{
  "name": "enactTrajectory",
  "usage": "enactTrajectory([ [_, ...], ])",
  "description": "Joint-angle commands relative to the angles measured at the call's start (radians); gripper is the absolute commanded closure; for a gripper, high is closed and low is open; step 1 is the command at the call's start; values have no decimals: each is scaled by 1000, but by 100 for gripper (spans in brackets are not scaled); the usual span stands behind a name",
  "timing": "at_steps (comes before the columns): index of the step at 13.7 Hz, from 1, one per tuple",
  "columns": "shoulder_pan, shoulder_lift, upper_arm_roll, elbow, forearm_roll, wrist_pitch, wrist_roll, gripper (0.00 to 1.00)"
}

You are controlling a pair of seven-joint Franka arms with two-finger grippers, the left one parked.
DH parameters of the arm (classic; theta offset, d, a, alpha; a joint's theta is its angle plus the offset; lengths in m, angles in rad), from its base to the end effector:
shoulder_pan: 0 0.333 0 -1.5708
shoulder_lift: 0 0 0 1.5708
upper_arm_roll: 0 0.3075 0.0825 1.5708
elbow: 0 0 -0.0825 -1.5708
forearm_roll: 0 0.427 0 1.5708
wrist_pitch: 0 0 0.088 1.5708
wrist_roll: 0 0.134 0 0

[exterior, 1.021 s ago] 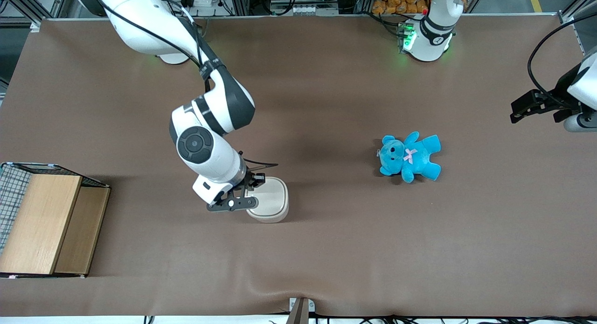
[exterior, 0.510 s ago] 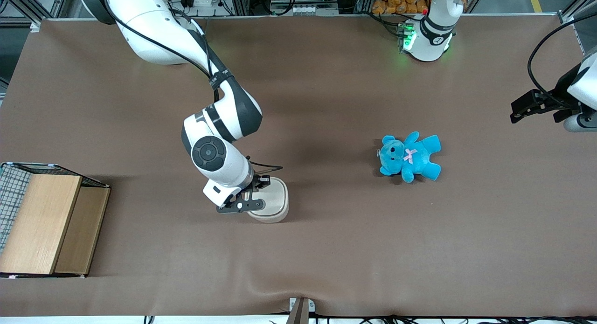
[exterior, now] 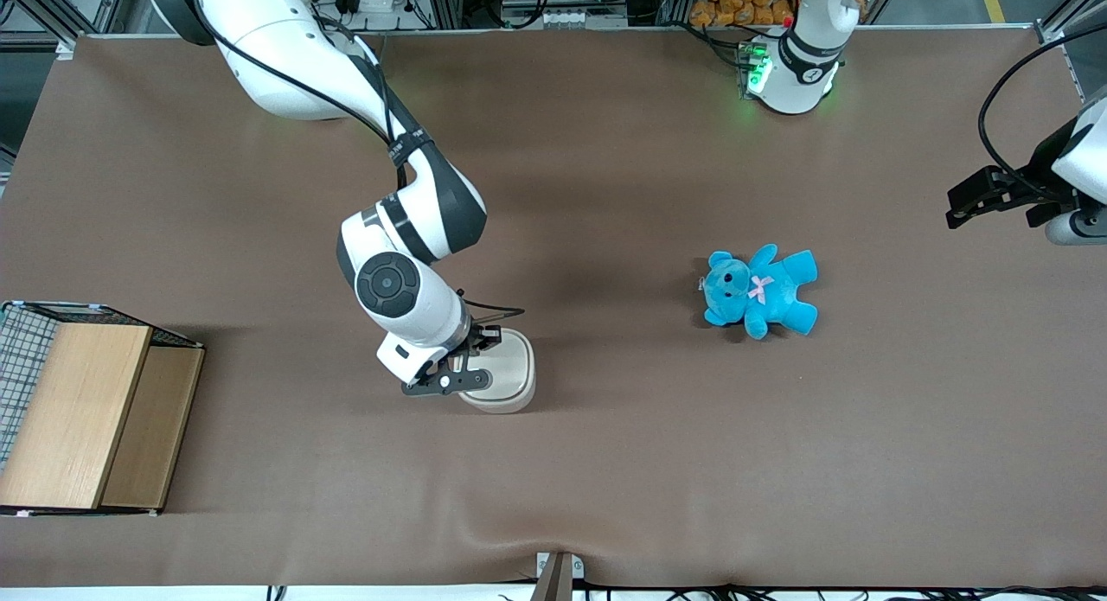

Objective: Open trash can with right arm
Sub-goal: 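Pull the lid edge back with the right gripper, flipping it upright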

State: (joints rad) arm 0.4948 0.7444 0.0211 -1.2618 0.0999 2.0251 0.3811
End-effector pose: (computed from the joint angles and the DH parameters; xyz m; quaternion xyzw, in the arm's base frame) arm 0.6776 0.3898 0.2662 -0.9977 -0.0430 0.0141 0.0511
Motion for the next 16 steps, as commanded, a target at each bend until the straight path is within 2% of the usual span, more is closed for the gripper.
enactTrajectory([
  [1, 10, -12, -7, 33, -6, -6, 9, 100],
  [8, -7, -174, -10, 35, -3, -175, 10, 100],
  [12, -113, -261, -12, 25, -8, -308, -13, 100],
  [16, -263, -371, -13, -14, -16, -433, -157, 100],
])
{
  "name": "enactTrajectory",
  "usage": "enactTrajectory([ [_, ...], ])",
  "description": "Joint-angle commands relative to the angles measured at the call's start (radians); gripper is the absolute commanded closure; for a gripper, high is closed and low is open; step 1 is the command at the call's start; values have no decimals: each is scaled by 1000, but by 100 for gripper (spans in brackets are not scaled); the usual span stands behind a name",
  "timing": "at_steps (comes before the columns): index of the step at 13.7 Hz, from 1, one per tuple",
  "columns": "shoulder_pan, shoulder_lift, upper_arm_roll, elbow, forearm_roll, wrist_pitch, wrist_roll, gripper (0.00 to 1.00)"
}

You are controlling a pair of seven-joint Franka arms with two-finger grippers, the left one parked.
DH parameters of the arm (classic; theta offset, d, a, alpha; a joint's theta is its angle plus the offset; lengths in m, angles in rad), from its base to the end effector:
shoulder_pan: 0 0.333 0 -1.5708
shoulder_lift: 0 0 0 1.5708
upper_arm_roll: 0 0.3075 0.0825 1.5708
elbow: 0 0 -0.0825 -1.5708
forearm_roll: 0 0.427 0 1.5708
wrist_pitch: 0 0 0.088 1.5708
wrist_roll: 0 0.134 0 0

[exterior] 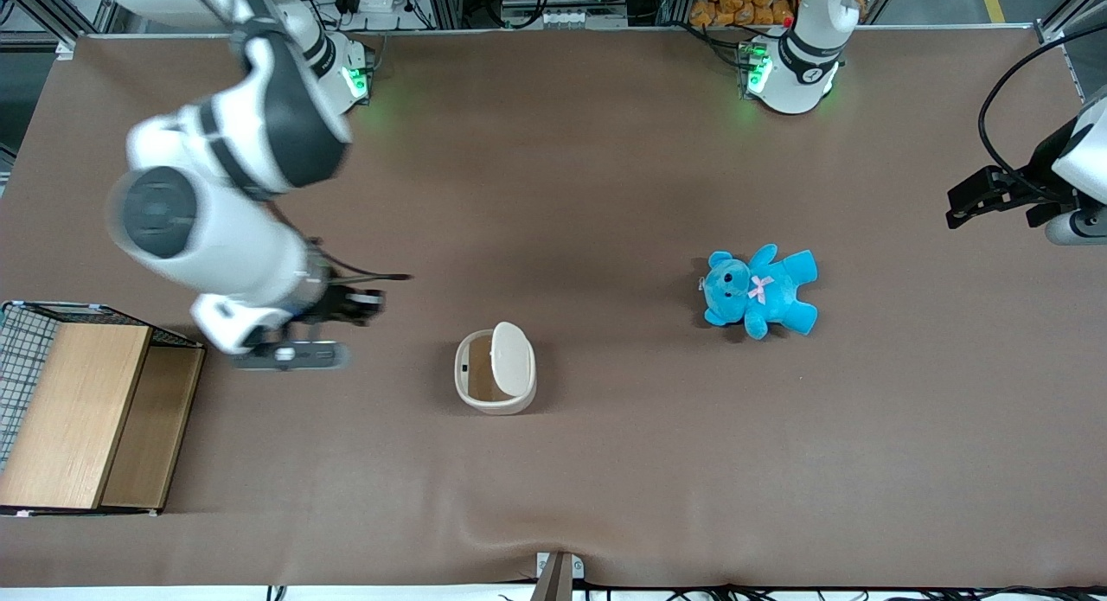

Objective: Open trash can with right arm

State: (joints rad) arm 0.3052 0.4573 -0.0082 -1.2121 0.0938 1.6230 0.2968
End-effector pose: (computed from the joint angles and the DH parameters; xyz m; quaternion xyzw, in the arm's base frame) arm 0.6890 0.2247 0.4751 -0.9987 0.0031 0.0353 0.0362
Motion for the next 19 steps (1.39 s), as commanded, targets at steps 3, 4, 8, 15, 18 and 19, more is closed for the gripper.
enactTrajectory([
  [3, -200, -153, 16, -70, -52, -124, -232, 5],
  [4, -234, -172, 16, -69, -52, -147, -264, 0],
  [8, -253, -285, -51, -93, -55, -245, -309, 0],
  [15, -251, -456, -90, -225, -57, -315, -225, 0],
  [18, -255, -456, -90, -236, -59, -308, -229, 0],
  [19, -256, -456, -90, -235, -60, -305, -229, 0],
])
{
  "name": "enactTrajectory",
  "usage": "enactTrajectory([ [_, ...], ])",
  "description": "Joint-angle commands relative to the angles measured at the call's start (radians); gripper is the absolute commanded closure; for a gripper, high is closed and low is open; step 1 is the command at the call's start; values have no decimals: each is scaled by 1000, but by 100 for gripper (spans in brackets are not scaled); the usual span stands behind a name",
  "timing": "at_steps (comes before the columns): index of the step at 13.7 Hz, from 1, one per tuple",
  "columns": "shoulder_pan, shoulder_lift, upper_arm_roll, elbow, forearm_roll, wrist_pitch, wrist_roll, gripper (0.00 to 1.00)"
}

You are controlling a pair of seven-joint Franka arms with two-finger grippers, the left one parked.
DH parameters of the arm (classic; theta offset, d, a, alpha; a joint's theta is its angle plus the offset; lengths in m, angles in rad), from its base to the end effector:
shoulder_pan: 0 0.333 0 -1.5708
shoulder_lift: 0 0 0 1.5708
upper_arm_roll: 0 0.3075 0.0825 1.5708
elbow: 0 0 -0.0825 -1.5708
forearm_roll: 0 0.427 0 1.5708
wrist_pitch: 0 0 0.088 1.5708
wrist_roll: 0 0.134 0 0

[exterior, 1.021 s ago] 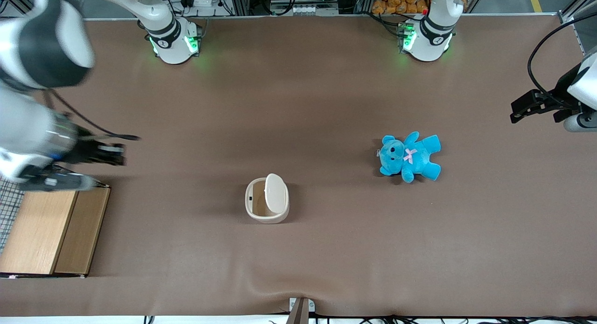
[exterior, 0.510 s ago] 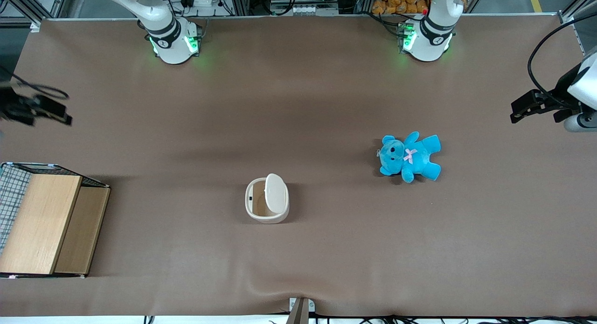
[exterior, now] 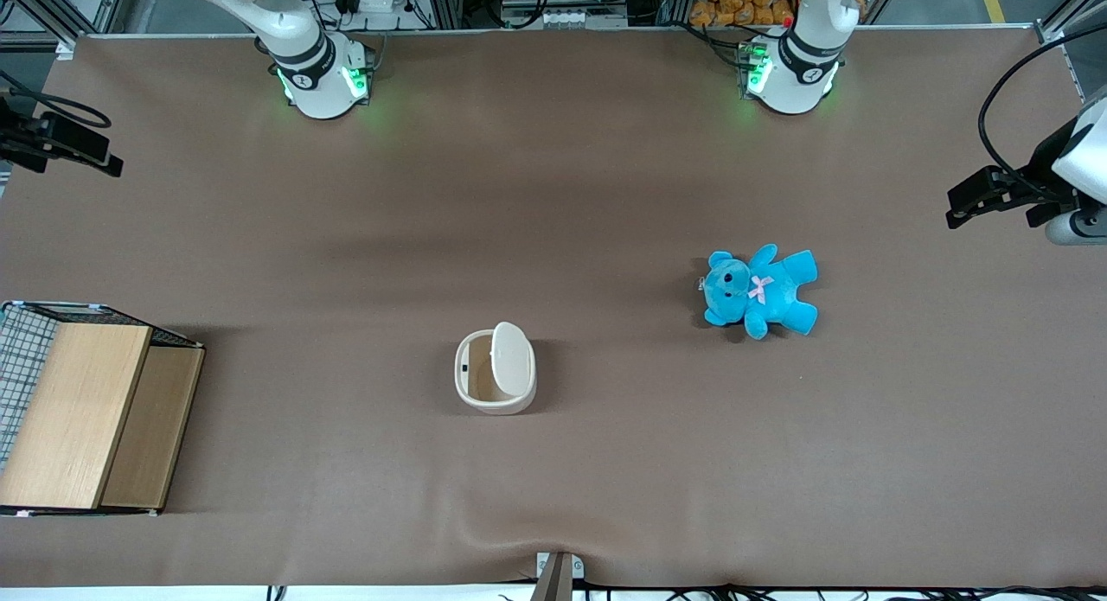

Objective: Open trash can with right arm

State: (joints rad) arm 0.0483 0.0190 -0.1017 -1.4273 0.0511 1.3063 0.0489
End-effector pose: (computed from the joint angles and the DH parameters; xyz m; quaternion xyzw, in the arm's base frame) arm 0.5698 -0.0221 0.6290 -0.9962 0.0461 0.0698 0.0243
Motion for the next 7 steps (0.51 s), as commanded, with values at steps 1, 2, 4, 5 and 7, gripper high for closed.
enactTrajectory([
  [1, 2, -13, 4, -10, -26, 11, 20, 0],
  [2, 4, -11, 4, -7, -43, 13, 22, 0],
  [4, 8, -11, 5, -5, -54, 13, 20, 0],
  [5, 12, -11, 7, -1, -57, 13, 22, 0],
  [7, 9, -10, 7, 1, -62, 16, 22, 0],
])
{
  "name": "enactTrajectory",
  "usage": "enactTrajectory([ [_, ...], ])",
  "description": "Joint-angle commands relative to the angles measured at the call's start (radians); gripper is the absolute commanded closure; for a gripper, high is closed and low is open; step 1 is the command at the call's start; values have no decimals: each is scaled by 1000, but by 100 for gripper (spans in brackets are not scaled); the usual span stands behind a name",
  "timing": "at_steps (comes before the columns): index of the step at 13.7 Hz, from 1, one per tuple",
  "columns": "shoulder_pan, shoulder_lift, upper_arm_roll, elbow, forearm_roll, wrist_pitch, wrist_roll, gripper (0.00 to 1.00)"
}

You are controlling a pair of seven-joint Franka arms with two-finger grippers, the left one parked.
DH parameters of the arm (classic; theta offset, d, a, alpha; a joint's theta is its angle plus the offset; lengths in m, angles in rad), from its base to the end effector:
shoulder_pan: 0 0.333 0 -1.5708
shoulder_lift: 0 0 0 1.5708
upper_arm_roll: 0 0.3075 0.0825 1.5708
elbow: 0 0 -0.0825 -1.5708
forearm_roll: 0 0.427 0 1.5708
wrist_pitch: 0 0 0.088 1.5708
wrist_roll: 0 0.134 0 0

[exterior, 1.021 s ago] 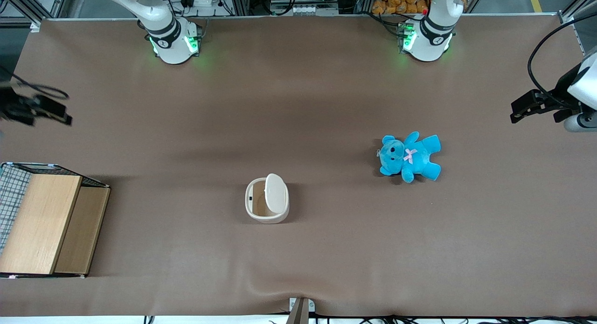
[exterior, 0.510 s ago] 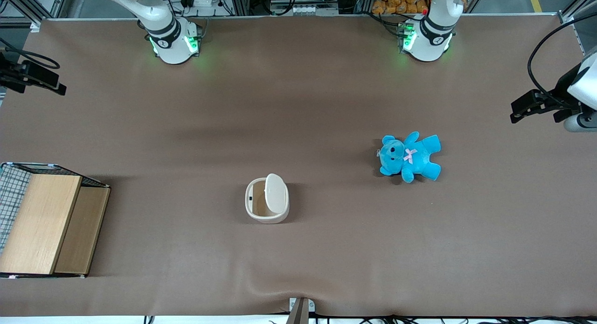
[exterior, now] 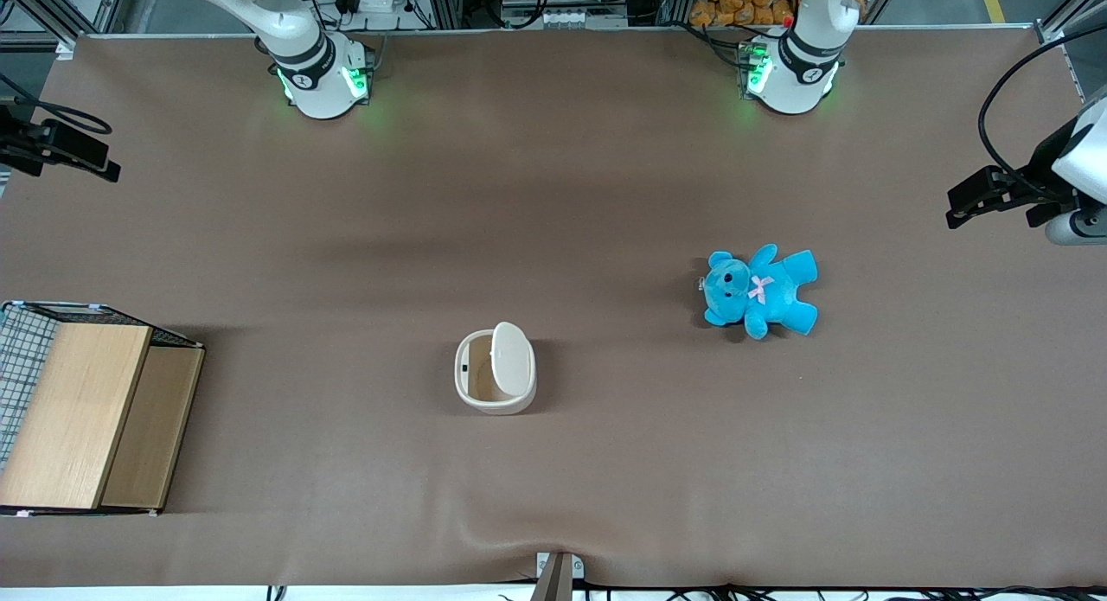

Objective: Open trash can with right arm

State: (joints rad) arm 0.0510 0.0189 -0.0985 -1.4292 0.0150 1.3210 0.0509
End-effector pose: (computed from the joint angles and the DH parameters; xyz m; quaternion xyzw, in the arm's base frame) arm 0.5718 -0.0243 0.6290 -0.9968 0.0477 0.0635 0.0063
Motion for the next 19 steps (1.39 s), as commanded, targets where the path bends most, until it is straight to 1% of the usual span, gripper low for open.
enactTrajectory([
  [1, 1, -10, 2, 3, -26, 13, 20, 0],
  [3, 0, -8, 2, 3, -24, 33, 18, 0],
  [19, 7, -11, 3, 4, -23, 26, 35, 0],
])
